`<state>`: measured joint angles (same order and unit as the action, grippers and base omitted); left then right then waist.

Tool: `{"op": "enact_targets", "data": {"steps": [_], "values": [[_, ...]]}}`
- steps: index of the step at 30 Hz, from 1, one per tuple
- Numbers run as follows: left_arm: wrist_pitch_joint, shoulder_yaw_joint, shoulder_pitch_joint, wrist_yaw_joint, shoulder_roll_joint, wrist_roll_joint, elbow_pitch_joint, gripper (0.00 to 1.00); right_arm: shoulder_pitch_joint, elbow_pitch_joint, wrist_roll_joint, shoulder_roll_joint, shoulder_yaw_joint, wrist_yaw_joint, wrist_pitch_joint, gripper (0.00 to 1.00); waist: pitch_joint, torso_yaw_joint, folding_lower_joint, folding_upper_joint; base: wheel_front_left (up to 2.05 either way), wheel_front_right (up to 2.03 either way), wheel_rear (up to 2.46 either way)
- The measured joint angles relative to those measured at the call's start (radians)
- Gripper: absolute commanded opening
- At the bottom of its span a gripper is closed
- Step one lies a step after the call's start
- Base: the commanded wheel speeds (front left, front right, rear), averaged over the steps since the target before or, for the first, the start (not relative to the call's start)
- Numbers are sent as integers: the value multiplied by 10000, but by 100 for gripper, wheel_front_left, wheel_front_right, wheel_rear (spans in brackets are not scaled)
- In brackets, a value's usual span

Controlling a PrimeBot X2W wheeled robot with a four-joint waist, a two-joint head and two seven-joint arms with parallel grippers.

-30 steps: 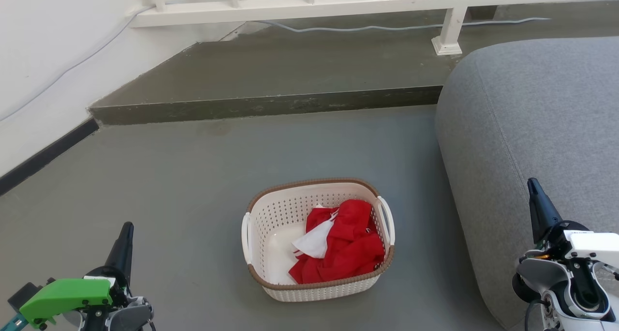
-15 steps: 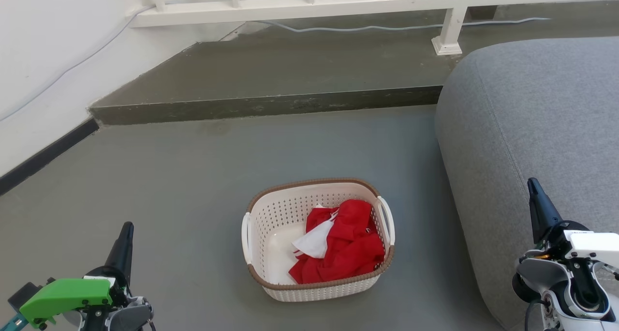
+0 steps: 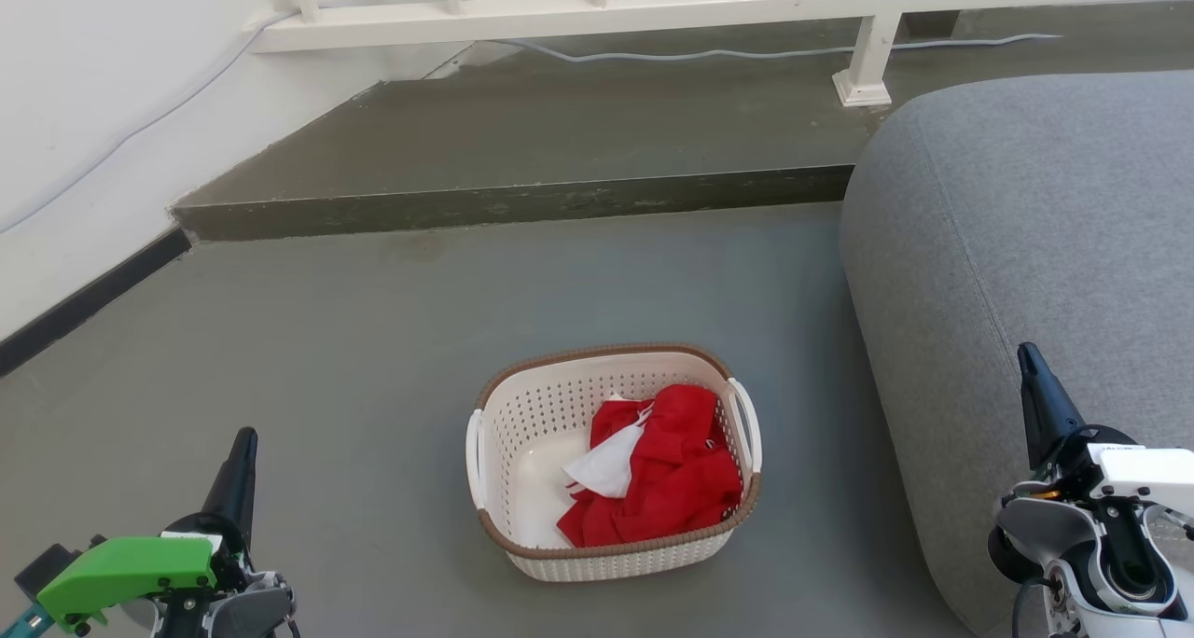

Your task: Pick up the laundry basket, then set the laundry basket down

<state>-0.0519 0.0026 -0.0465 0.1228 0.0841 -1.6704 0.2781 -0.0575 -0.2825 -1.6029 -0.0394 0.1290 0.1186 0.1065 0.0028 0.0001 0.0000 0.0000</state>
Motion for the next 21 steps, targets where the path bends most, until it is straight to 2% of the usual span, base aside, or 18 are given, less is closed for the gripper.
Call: {"op": "enact_targets", "data": {"steps": [21], "values": [[-2,17,0,0,-12,2,-10,0,0,4,0,0,2,0,0,0,1,-1,0,0,0,0,0]]}}
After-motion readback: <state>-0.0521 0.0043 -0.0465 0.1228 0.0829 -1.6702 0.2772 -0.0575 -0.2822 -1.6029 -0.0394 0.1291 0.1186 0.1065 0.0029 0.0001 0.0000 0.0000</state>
